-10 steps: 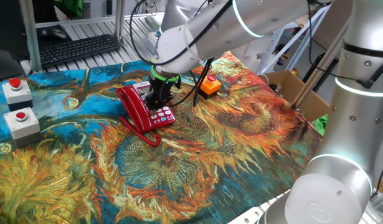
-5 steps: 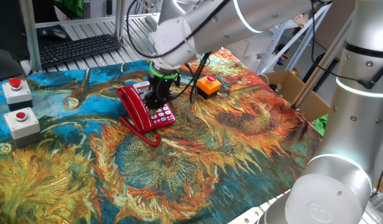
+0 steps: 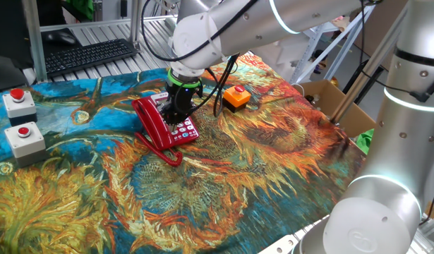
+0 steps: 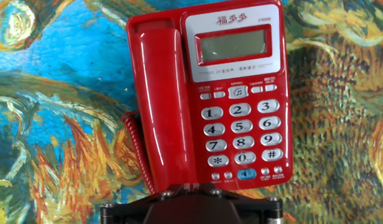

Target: Place the handset of the telephone on the corresponding phone cradle

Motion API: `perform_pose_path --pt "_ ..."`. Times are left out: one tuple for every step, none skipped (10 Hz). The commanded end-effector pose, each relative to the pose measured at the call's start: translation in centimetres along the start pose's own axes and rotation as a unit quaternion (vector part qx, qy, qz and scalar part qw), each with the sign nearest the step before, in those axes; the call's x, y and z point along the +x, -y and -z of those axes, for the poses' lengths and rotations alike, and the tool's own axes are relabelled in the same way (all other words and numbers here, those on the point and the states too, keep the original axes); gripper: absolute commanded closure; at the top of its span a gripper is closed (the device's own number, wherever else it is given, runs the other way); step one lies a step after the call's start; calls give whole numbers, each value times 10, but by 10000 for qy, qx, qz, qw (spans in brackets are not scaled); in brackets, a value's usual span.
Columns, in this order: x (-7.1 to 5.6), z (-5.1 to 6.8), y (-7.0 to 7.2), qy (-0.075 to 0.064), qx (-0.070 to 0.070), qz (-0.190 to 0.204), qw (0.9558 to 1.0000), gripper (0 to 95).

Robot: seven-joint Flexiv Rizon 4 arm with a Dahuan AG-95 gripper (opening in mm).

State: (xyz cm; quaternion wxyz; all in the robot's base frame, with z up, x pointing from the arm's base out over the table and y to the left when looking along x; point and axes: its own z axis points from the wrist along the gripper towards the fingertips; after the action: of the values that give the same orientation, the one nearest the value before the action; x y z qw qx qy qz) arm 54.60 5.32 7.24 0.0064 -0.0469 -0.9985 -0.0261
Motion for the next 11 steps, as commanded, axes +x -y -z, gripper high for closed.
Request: perform_pose_path --pt "-2 6 0 -10 -9 -12 10000 950" --pt "-3 10 0 -14 1 -29 10000 950" --pt "-4 13 0 -37 -3 -113 9999 950" --pt "-4 15 1 -46 -16 -181 9998 950" --pt "-3 19 -2 -92 -42 -266 9996 950" --pt "1 21 -6 -80 -44 -372 9993 950" --pt "3 22 -7 -90 -31 -421 9991 950" --pt "3 22 -7 -161 -65 -458 9988 950" --pt "3 22 -7 -158 -71 -485 9987 950" --pt "3 22 -7 -166 -74 -482 9987 950" --pt "3 22 -7 -172 -71 -495 9986 950"
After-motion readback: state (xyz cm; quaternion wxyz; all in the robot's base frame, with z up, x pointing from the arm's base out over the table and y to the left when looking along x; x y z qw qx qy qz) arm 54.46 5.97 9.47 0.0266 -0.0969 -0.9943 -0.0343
